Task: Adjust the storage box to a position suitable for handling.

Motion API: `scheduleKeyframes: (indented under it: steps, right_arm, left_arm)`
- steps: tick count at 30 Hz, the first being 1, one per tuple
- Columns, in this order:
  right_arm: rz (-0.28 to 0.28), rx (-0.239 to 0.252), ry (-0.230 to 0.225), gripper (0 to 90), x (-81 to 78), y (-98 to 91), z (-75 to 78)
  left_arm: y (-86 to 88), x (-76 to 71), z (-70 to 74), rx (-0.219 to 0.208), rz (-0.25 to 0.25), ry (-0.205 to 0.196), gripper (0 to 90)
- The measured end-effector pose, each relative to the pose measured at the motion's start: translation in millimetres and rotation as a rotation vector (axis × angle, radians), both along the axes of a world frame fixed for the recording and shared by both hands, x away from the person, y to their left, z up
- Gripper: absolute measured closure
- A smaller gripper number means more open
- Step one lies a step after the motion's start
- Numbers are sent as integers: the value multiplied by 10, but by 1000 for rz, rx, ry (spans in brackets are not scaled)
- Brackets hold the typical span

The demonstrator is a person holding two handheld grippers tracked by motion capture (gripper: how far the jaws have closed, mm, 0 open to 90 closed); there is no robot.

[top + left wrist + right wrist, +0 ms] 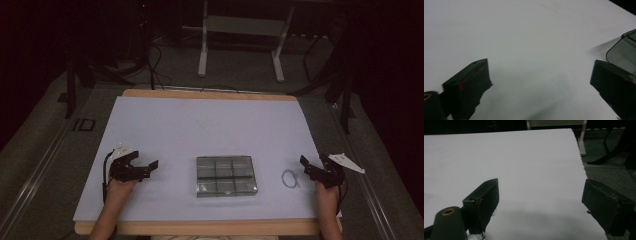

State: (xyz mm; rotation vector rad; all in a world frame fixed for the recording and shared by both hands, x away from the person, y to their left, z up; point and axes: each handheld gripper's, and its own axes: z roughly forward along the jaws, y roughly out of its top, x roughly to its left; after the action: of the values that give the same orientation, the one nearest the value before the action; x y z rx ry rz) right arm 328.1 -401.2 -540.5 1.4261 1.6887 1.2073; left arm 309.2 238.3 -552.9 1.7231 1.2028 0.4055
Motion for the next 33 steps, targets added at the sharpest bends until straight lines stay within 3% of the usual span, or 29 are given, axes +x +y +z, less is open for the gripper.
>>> scheduleKeyframes:
  steps: [5, 9, 11, 16, 18, 20, 21, 23, 25, 28, 29, 33]
  right_arm:
    - [10, -23, -3, 145, -3, 18, 1]
    - [0, -2, 4, 145, 8, -1, 1]
    - [27, 33, -1, 141, 7, -33, 1]
    - [79, 12, 14, 141, 23, -8, 6]
    - [149, -23, 22, 141, 30, 36, 9]
    - [170, -39, 23, 141, 30, 55, 10]
    - [218, -43, 25, 141, 22, 79, 15]
    - [236, -37, 30, 141, 24, 85, 22]
    - [303, 7, 26, 142, 28, 93, 68]
    - [350, -3, 23, 143, 29, 124, 109]
    - [390, -20, 20, 143, 24, 173, 150]
    - [458, -2, 23, 144, 30, 252, 199]
  left_arm:
    - [-15, 0, 2, 17, -10, 2, 69]
    - [-8, -29, 6, 8, -9, -13, 102]
    - [-8, -27, 7, 6, -21, -9, 144]
    - [-34, 1, 10, 26, -66, 12, 144]
    - [-85, -20, 19, 38, -99, 17, 149]
    - [-110, -30, 26, 34, -112, 16, 151]
    - [-171, -34, 53, 39, -162, 19, 165]
    - [-210, -35, 73, 50, -182, 18, 184]
    - [-313, -28, 130, 90, -239, 21, 186]
    - [-368, -24, 155, 98, -276, 30, 186]
    - [-416, -27, 173, 114, -308, 40, 187]
    - [-476, -39, 191, 126, -350, 51, 194]
